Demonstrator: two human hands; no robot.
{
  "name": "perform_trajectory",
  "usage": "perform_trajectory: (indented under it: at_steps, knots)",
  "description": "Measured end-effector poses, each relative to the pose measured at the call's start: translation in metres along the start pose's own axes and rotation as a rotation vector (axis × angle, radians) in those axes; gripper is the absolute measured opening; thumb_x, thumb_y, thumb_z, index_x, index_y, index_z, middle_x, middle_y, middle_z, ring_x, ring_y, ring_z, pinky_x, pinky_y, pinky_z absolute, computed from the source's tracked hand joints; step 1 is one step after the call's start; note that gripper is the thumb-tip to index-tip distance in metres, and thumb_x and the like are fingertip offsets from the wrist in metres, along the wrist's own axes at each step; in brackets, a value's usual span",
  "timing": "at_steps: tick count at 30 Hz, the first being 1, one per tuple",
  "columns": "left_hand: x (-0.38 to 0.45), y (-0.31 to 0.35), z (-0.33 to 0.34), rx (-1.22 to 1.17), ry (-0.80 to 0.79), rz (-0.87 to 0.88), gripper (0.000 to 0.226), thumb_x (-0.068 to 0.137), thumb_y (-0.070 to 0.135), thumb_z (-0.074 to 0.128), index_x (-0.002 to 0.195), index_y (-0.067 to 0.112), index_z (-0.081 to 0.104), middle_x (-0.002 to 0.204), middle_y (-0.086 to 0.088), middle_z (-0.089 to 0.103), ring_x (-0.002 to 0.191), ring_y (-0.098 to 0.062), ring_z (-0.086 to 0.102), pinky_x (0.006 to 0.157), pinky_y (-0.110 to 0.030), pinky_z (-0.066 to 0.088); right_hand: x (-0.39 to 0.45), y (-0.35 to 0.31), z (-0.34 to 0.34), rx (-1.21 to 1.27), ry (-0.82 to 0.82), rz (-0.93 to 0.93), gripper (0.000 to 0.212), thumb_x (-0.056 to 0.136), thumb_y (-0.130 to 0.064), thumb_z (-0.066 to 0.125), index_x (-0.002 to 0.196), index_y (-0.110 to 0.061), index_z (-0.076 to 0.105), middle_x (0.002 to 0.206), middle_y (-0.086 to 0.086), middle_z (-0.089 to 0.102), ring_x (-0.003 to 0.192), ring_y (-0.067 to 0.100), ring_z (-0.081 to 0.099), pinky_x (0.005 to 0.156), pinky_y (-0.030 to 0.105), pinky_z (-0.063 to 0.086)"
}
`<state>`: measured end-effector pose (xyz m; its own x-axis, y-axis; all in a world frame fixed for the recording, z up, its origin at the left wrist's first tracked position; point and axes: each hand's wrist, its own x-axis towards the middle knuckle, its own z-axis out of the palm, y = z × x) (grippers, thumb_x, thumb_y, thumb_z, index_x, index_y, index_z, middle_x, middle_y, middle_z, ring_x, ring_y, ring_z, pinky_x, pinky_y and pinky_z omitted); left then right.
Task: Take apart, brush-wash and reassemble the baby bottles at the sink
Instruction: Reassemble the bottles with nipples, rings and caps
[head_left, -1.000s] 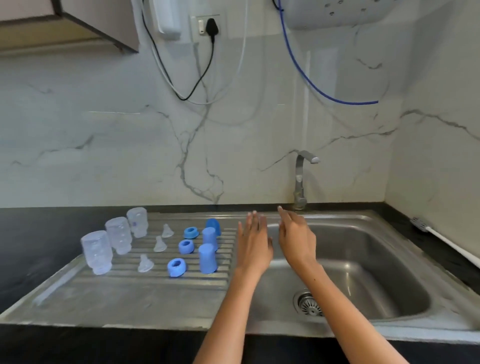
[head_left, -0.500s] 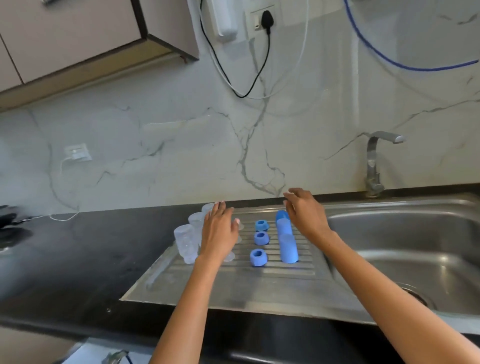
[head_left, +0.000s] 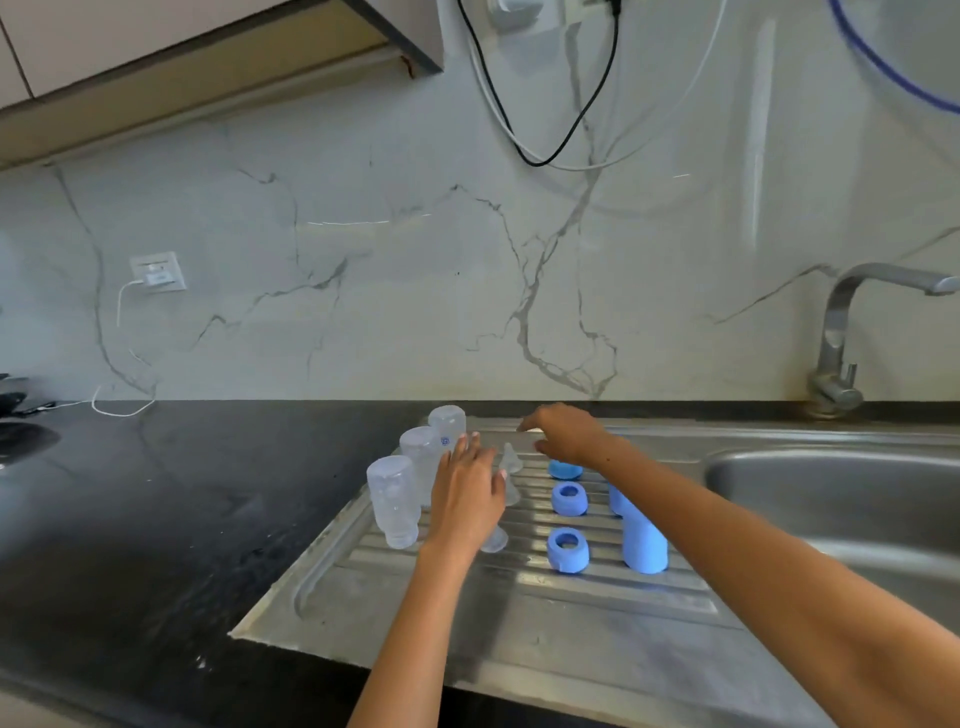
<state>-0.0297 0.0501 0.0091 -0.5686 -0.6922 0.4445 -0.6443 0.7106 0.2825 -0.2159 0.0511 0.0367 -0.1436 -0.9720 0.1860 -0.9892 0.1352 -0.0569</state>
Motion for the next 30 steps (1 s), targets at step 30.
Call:
perform_trajectory:
  at_steps: [30]
  knots:
    - [0.032,0.02,0.021,-0.507,0.332,-0.119,0.043,0.084,0.015,0.072,0.125,0.005,0.06,0.112,-0.01,0.068,0.102,-0.021,0.065,0.085,-0.03,0.055,0.003,0.045,-0.006,0.199,-0.168,-0.055,0.048,0.08,0.003,0.07,0.123,-0.017,0.064,0.121,0.004,0.066,0.107,0.017,0.063,0.095,0.032,0.051]
